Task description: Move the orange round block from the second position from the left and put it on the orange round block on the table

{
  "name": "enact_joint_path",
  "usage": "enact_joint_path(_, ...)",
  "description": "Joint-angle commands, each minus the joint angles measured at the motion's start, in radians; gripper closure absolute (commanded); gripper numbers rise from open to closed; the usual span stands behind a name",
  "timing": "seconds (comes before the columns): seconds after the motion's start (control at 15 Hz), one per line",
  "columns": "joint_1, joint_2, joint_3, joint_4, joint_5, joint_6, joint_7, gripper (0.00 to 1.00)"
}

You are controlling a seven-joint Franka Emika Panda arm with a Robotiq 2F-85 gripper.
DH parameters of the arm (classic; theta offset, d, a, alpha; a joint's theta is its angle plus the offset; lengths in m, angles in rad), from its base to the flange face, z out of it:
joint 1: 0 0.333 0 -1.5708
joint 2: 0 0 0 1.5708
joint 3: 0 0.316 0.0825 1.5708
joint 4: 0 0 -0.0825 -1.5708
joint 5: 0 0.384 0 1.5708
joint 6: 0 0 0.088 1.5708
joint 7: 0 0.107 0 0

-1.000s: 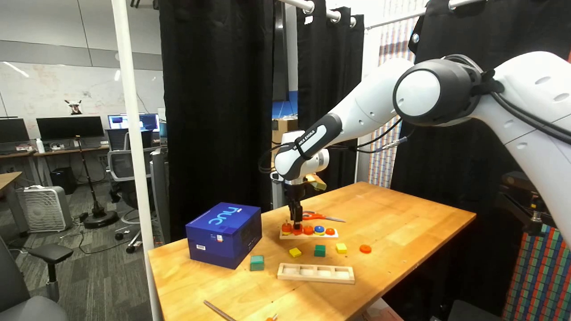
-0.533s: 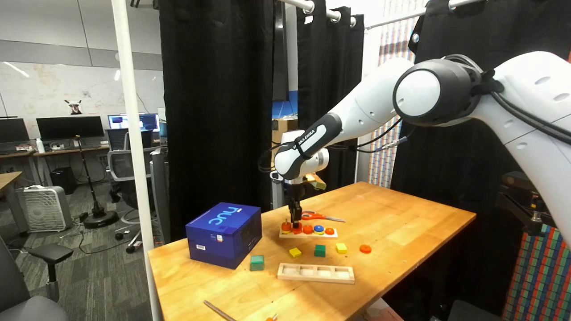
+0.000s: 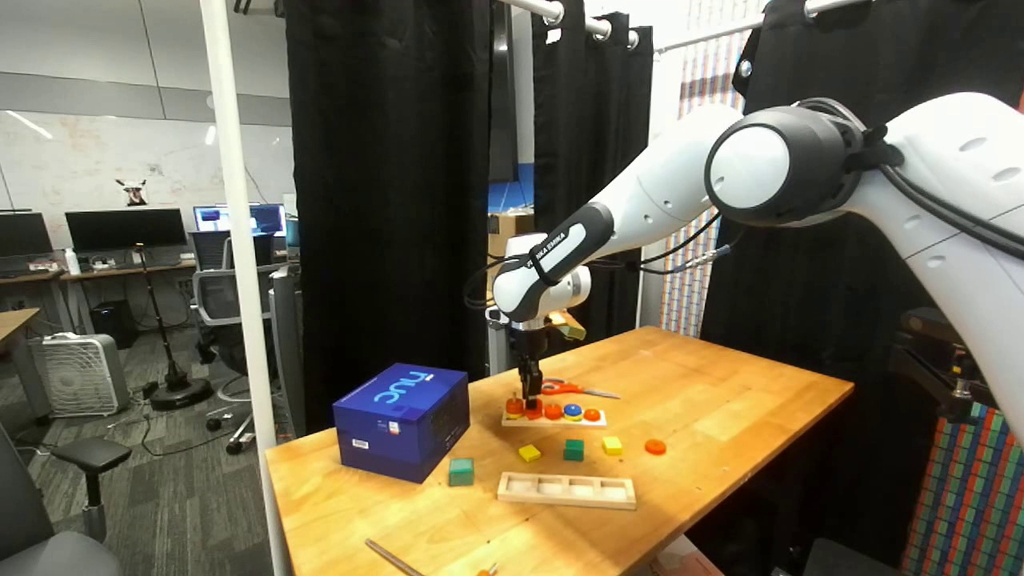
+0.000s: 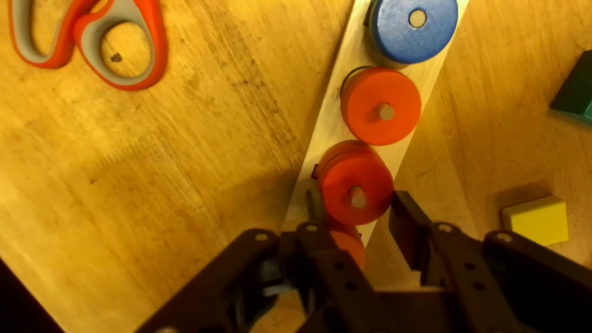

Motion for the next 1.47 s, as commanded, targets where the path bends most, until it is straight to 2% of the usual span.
enact_joint_path(0.0, -0.013, -0.025, 0.006, 0.005, 0.023, -0.025, -0.021, 0.79)
enact_joint_path(0.47, -0.014, -0.076, 0.001, -0.015, 0.022, -0.045, -0.015, 0.79)
enact_joint_path(0.67, -0.024, -0.137, -0.006, -0.074, 0.029, -0.039, -0.01, 0.8)
enact_joint_path(0.93, -0.059, -0.266, -0.015, -0.233, 0.078, 0.014, -0.009, 0.8)
enact_joint_path(1.2, -0.094, -0.401, -0.043, -0.443, 0.157, 0.096, -0.018, 0.8)
enact_joint_path(1.4, -0.108, -0.462, -0.069, -0.574, 0.223, 0.163, -0.042, 0.8)
